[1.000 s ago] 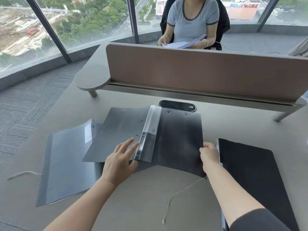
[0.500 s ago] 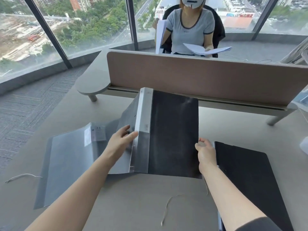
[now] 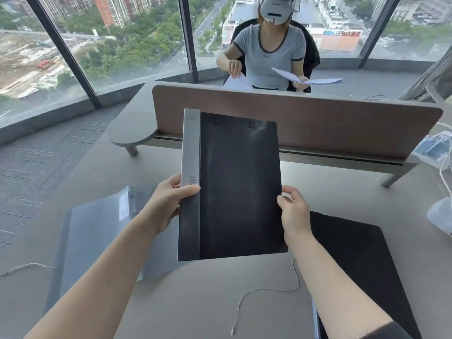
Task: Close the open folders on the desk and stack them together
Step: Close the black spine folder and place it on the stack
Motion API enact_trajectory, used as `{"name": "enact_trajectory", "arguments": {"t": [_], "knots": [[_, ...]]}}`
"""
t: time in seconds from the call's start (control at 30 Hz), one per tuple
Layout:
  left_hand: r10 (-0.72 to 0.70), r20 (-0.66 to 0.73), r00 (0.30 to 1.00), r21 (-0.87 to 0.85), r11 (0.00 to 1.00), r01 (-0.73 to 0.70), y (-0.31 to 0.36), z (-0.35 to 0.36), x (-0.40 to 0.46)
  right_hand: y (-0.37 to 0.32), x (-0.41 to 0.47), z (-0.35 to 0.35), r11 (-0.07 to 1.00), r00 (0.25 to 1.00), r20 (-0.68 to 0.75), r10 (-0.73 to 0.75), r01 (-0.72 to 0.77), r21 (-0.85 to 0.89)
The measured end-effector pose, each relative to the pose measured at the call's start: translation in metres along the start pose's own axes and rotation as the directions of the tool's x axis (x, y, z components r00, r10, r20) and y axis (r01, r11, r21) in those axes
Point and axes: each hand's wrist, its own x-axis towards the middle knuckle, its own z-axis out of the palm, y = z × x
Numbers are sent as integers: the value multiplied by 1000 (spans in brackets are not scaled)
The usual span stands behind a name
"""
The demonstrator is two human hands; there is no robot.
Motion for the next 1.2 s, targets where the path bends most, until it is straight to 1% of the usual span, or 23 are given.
{"name": "enact_trajectory", "arguments": {"t": [0.1, 0.17, 0.37, 0.6, 0.7, 0.8, 0.87, 1.0, 1.13, 1.2], "knots": [[-26, -10, 1000, -43, 999, 26, -12, 1, 0, -1, 0, -3, 993, 999, -16, -46, 44, -107], [-54, -1, 999, -74, 996, 53, -24, 3, -2, 2, -1, -7, 984, 999, 4, -50, 50, -174], [-157, 28, 987, -182, 970, 159, -64, 11, 1, 27, -2, -21, 945, 996, 46, 75, -57, -324], [-263, 2, 965, -188, 948, 259, -102, 17, 15, 48, -5, -30, 913, 993, -28, 116, -118, -391], [-301, -11, 953, -178, 939, 295, -113, 19, 19, 54, -7, -34, 903, 989, -38, 144, -147, -403], [-334, -41, 942, -135, 936, 326, -128, 20, 24, 65, -9, -37, 883, 977, -28, 211, -202, -424], [-350, -104, 931, -79, 936, 343, -138, 21, 26, 73, -11, -39, 850, 969, -19, 245, -224, -476], [-323, -224, 920, 111, 929, 353, -154, 26, 23, 89, -17, -38, 778, 961, 1, 276, -223, -588], [-308, -306, 901, 226, 895, 383, -165, 32, 18, 102, -23, -38, 718, 955, -8, 296, -227, -658], [-316, -317, 894, 281, 869, 407, -170, 33, 16, 106, -25, -38, 687, 955, -14, 298, -224, -691]]}}
